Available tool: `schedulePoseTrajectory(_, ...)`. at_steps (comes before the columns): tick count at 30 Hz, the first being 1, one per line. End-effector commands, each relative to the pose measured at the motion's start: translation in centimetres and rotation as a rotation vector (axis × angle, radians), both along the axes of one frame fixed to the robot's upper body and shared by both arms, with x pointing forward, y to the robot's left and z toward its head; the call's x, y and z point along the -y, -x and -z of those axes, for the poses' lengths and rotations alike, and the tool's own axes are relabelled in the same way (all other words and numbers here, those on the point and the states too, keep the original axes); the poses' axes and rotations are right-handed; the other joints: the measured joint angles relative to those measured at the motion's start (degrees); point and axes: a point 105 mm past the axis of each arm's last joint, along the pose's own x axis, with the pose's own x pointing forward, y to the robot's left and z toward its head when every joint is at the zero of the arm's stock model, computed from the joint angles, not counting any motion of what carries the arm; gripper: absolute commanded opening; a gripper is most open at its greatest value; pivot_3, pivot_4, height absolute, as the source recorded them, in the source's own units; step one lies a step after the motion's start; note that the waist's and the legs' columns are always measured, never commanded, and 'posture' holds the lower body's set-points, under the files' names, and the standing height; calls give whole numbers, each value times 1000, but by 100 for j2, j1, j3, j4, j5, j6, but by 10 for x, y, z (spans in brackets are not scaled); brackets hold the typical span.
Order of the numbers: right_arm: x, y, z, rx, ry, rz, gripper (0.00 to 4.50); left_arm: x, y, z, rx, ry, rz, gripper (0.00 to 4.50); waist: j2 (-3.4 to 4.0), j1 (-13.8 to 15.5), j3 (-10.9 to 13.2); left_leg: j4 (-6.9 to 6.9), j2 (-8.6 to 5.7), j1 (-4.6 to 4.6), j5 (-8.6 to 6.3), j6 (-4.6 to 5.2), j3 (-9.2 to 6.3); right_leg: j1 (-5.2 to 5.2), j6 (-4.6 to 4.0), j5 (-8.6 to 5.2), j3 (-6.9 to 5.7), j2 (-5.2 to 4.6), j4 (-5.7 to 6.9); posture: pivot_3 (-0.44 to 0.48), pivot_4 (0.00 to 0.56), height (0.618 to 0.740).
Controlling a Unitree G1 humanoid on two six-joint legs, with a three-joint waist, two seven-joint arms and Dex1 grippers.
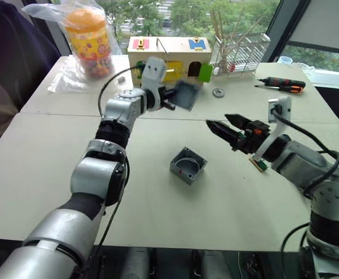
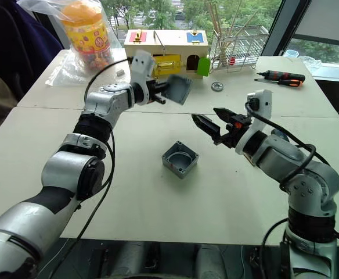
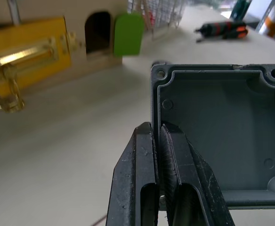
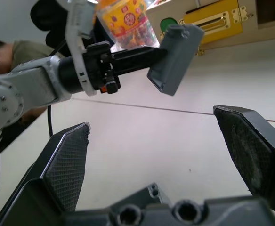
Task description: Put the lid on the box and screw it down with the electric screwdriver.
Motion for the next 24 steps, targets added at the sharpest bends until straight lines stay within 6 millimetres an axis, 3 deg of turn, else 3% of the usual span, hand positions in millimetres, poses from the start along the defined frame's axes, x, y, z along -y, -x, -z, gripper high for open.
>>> schedulePoseTrajectory(1,-4,-13,-13,11,-89,10,4500,12,17,-18,148,17,29,65,0,20,0,3,0,0,0,-1,4,1,0,0,-1,0,4,0,150,706)
schedulePoseTrajectory(7,-8,-25,-14,5,-124,-8,4500,12,26,-6,162,68,1,65,1,-3,0,4,-7,-1,0,-1,10,-1,0,0,0,0,8,0,150,706)
schedulePoseTrajectory(24,-3,-33,-19,6,-194,-7,4500,27,47,-4,155,94,105,65,2,-8,-1,2,-4,-1,0,-1,11,-4,0,0,0,1,9,0,150,706)
